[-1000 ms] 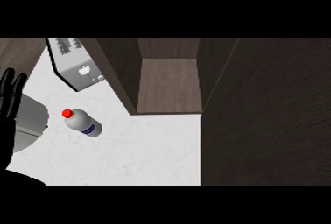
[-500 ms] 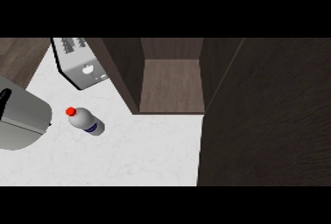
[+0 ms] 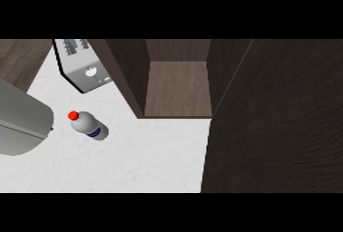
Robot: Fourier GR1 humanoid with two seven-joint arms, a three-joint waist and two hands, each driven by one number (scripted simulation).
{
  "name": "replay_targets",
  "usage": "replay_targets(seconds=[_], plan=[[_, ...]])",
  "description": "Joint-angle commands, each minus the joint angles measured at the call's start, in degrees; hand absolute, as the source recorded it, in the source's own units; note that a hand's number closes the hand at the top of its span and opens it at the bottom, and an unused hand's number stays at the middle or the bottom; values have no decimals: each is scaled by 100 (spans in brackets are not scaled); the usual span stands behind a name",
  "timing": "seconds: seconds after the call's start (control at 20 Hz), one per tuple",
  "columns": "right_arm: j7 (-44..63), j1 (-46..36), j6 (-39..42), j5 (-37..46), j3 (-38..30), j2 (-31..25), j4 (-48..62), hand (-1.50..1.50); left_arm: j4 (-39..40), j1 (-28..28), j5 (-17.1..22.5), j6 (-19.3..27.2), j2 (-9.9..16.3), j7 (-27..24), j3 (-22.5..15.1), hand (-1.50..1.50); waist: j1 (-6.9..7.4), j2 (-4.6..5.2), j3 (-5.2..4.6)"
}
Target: Pick up the bottled water, place it into the cabinet and close the cabinet
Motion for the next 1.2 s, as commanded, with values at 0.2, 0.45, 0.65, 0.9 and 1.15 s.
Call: replay_targets(seconds=[0.2,0.45,0.65,0.9,1.15], plan=[[536,42,-228,455,619,62,-591,-150,235,82,-553,-191,-17,48,-104,-150,-21,0,0],[1022,-589,-398,229,228,33,-670,-150,1074,-62,-907,-505,-140,-554,-217,-150,-15,13,-5],[836,-491,-623,830,887,176,-406,-150,1978,-365,-1308,-537,-188,-898,-322,-150,-59,10,-6],[272,110,-472,583,818,-140,-418,-150,2559,-871,-1572,-250,-206,-984,-292,-150,-81,6,1],[1100,-678,-708,530,623,-72,-524,-150,3240,-521,-1490,-662,-110,-1499,-61,-150,-15,11,-4]])
